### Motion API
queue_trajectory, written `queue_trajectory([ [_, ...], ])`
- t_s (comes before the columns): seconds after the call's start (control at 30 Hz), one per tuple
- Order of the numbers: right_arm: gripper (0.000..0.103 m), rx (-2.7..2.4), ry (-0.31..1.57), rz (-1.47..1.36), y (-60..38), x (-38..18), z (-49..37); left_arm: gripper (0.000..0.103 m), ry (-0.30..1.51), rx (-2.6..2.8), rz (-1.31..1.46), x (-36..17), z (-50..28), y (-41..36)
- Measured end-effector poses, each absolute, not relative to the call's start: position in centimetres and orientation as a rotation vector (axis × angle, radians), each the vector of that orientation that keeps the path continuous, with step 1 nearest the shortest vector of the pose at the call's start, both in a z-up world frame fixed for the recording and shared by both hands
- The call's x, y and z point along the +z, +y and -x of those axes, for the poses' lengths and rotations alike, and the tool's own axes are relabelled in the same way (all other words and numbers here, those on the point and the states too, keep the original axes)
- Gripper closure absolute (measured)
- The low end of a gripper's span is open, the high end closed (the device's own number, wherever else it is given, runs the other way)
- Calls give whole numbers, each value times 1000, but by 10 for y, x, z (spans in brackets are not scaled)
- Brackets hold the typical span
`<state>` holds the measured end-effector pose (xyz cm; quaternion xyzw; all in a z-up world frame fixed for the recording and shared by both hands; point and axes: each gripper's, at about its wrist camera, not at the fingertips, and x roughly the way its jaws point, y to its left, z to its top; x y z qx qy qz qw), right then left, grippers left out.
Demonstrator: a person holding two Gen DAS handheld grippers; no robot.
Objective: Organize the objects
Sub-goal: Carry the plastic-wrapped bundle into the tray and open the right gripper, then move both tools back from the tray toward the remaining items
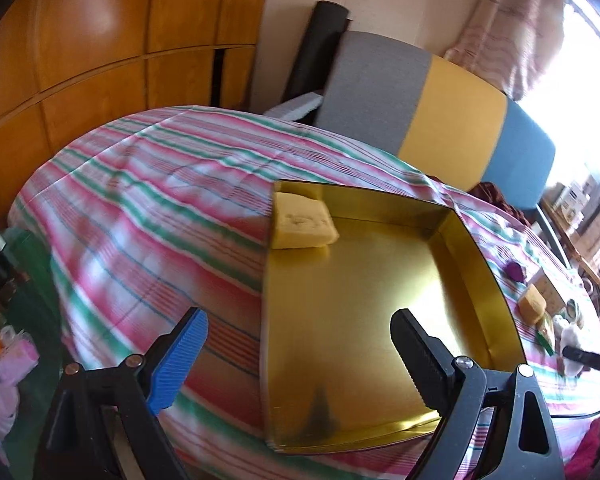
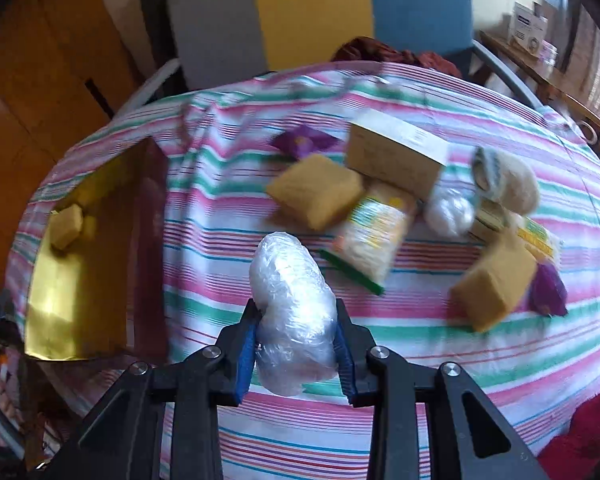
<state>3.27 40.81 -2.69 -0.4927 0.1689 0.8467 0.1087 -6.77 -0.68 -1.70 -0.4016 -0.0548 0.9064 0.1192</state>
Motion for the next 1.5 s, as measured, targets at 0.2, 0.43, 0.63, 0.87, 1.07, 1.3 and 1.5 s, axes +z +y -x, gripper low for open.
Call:
queue_trajectory([
  [0.2, 69, 2732, 466, 1617, 305, -13, 30, 10, -213, 2694, 1193, -20, 69, -33],
  [0.43, 69, 2729, 496, 1945, 193, -55, 112, 10, -264, 2732, 1215, -24, 72, -57],
  [0.63, 52, 2719, 777, 1939, 159, -83, 166, 10, -287, 2746, 1248, -30, 71, -72],
  [0.87, 50, 2756, 592, 1879, 165, -75, 133, 10, -280, 2764, 1251, -33, 73, -76],
  [1.07, 48, 2807, 368, 1702, 183, -54, 94, 10, -212, 2754, 1221, -27, 71, -57],
  [1.3, 47, 2849, 228, 1495, 205, -25, 54, 10, -92, 2746, 1155, -13, 65, -31],
  [1.5, 46, 2824, 208, 1405, 233, -14, 28, 10, 19, 2725, 1127, -6, 61, -5],
])
